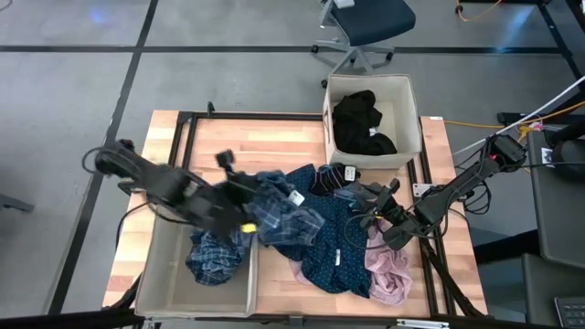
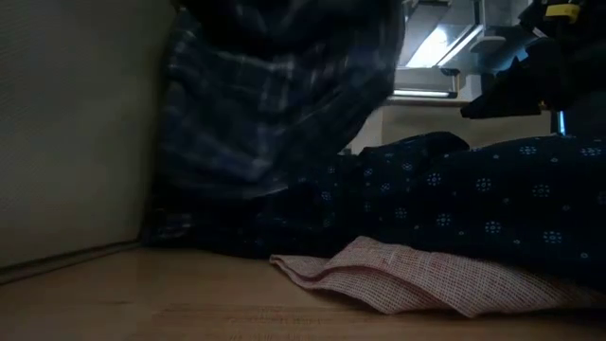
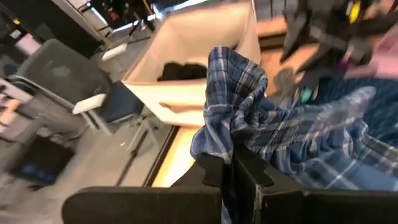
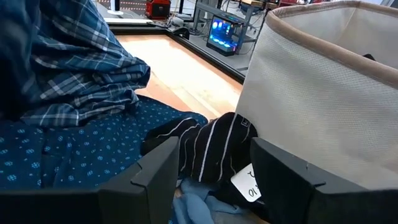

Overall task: Sort clothes
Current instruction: Put the blue pants into the bottom laundry organizer

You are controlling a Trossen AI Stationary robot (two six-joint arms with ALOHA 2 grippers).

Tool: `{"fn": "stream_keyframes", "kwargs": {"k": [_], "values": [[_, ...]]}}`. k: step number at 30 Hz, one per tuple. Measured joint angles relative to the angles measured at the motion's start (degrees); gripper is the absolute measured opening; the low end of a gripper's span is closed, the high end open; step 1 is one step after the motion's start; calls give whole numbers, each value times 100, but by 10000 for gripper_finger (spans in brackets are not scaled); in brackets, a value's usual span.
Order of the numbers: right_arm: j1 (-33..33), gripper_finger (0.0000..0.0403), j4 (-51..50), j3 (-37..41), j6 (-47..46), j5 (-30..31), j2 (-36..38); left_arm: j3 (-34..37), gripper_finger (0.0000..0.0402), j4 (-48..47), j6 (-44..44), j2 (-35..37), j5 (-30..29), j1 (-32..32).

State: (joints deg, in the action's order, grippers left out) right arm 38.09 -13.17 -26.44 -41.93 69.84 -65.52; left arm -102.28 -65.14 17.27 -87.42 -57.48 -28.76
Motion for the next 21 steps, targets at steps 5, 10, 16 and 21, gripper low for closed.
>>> {"fn": "stream_keyframes", "kwargs": {"k": [5,10,16,21], "values": [[0,202,0,0,-11,0,0,0,0,20,364,910,-18,-375],[0,202,-1,0,-18,0,0,0,0,263,768,1704,140,-1010],[0,202,-17,0,-24,-2,-42,-1,0,1105,798,2455,529,-1934],[2,202,-13,0,-24,-64,-39,-5,0,1120,1319,2847,785,-2684]]}}
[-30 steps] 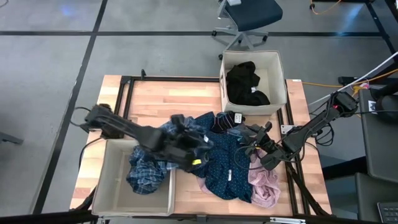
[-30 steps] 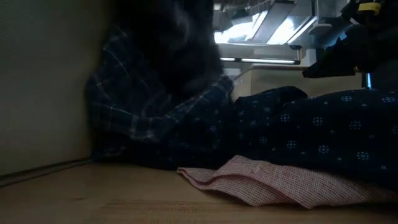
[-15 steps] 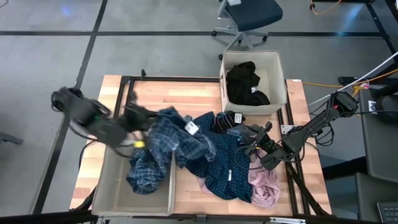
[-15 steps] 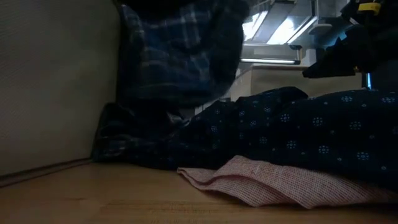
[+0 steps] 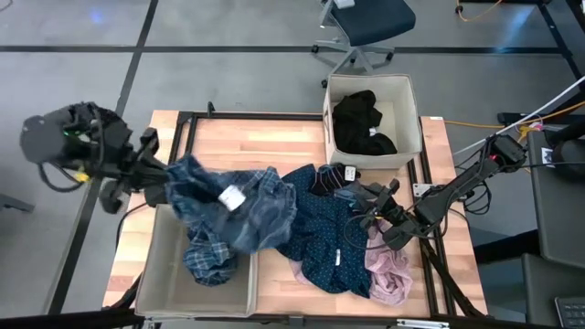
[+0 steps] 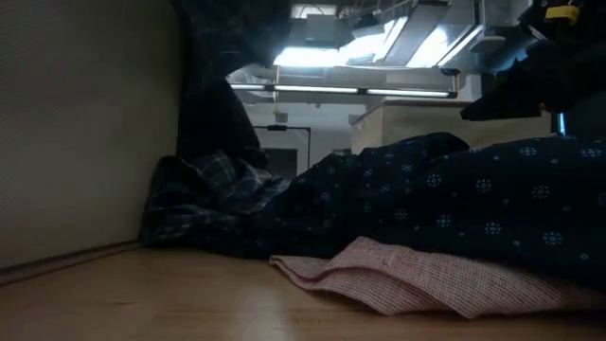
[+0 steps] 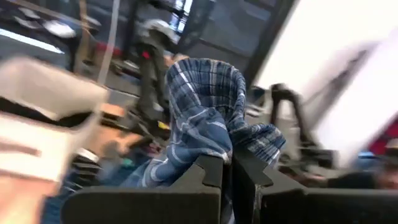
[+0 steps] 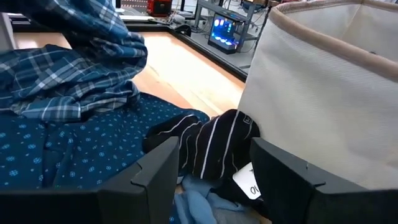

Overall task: Sort clothes
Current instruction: Put the blue pants into the bottom laundry organizer

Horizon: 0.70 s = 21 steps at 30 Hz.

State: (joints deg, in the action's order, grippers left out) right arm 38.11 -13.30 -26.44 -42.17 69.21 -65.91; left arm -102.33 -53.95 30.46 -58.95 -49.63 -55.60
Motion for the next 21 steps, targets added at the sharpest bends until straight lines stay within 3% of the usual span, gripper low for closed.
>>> {"fn": "stream_keyframes", "kwargs": {"k": [6,11,13,14,18,21], "values": [[0,202,-16,0,-82,-93,0,-4,0,-665,1586,-89,22,-656],[0,202,-17,0,-107,-91,0,-4,0,-2576,4418,-579,40,-971],[0,202,-17,0,-107,-92,0,27,0,-3590,5663,-876,247,-1050],[0,202,-17,0,-107,-91,0,141,0,-3657,6118,-996,420,-1067],[0,202,-8,0,-107,-91,0,822,0,-3039,5822,-1345,618,-1045],[-4,202,-11,2,-105,-47,0,1241,0,-3313,5945,-1789,938,-934]]}}
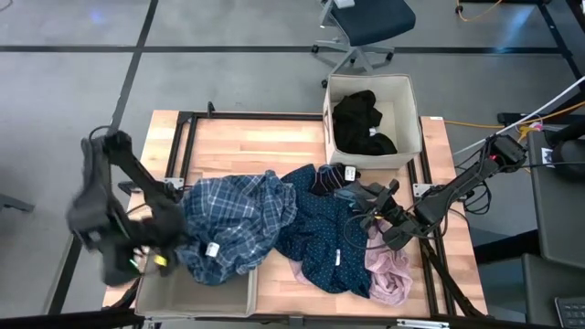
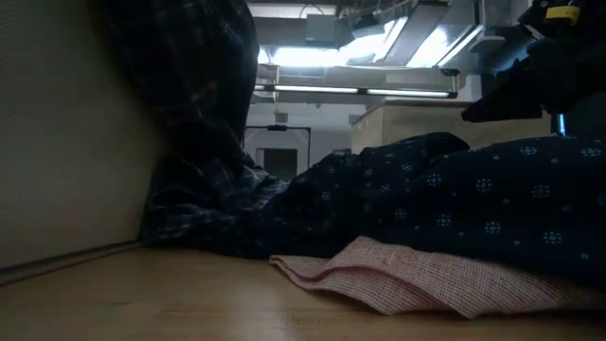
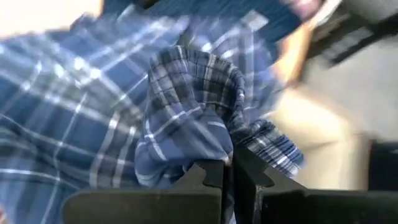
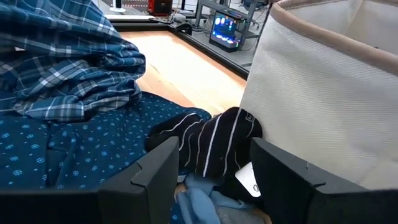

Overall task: Sort clothes
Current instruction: Put the blue pants into the bottom laundry organizer

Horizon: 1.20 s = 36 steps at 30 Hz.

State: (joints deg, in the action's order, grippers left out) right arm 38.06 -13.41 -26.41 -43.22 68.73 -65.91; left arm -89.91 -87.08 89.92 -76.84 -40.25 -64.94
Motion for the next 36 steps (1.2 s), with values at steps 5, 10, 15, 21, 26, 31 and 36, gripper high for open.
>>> {"fn": "stream_keyframes", "kwargs": {"k": [5,10,15,21,26,31,36], "values": [[-84,202,2,0,0,11,0,826,0,54,450,-572,439,187],[-223,202,10,0,0,-43,-95,1758,9,983,491,-992,706,363],[-373,202,70,0,-2,-152,-387,2449,23,1635,461,-1355,774,517],[-600,202,287,0,16,-367,-700,2659,79,1636,569,-1462,1797,825],[-673,202,306,0,18,-492,-761,2473,143,1643,174,-1240,2556,1085],[-672,202,310,0,20,-492,-761,2007,175,1646,-108,-798,3018,1314],[-662,202,308,0,22,-493,-761,1436,180,1634,-166,-230,2942,1477]]}}
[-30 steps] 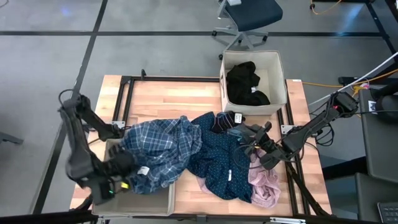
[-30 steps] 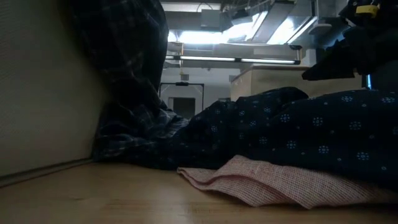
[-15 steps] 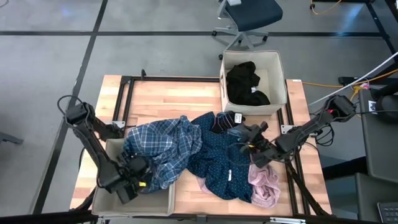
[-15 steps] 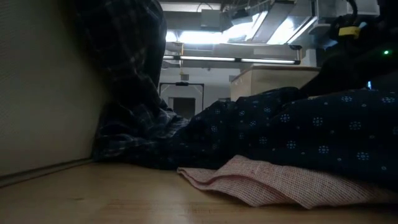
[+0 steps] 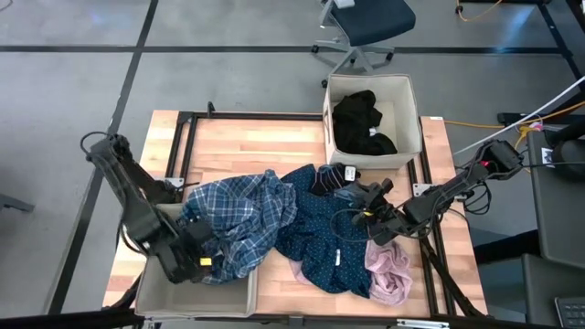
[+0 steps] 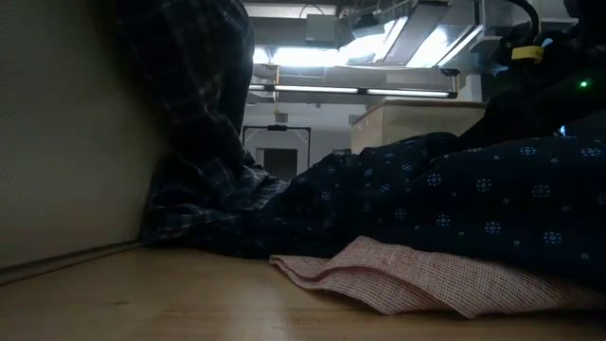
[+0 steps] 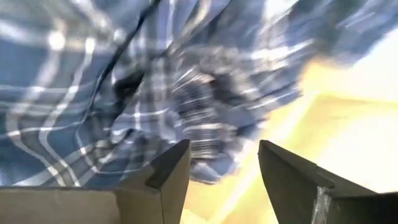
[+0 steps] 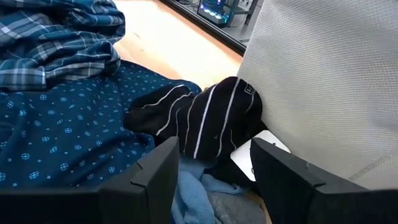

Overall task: Sort clothes
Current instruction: Put the blue pants into the bottom laundry organizer

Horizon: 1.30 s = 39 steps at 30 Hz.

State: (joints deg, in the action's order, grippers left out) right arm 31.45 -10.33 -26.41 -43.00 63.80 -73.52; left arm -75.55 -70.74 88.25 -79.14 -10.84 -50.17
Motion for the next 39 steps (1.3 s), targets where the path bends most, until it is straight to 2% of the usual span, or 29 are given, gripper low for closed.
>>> {"fn": "stream_keyframes", "kwargs": {"k": [2,5,10,13,16,20,25,28,33,36,39], "values": [[2,202,0,0,0,1,0,-206,180,2,-40,218,-254,56],[2,202,-2,0,2,0,0,-524,180,109,-521,448,-983,214],[2,202,2,0,-24,-5,0,-811,180,911,-2443,647,-2395,857],[2,202,-1,0,-17,-83,-11,-820,180,1366,-3421,621,-2599,1569],[2,202,-5,0,-9,-82,-13,-815,180,1527,-4099,499,-2332,2367],[2,202,-13,0,-2,-38,-13,-813,180,1676,-4412,349,-1847,3499],[2,202,-20,0,0,-36,-13,-813,180,1679,-4813,66,-703,4799],[2,202,-20,0,0,-36,-13,-813,180,1770,-5109,-242,-206,5377],[2,202,-20,0,0,-31,-13,-813,180,1707,-5419,-906,664,5977],[2,202,-20,0,2,-30,-13,-813,180,1626,-5553,-1323,1160,6108],[2,202,-22,0,2,-28,-13,-813,180,1323,-5637,-1729,1404,6151]]}}
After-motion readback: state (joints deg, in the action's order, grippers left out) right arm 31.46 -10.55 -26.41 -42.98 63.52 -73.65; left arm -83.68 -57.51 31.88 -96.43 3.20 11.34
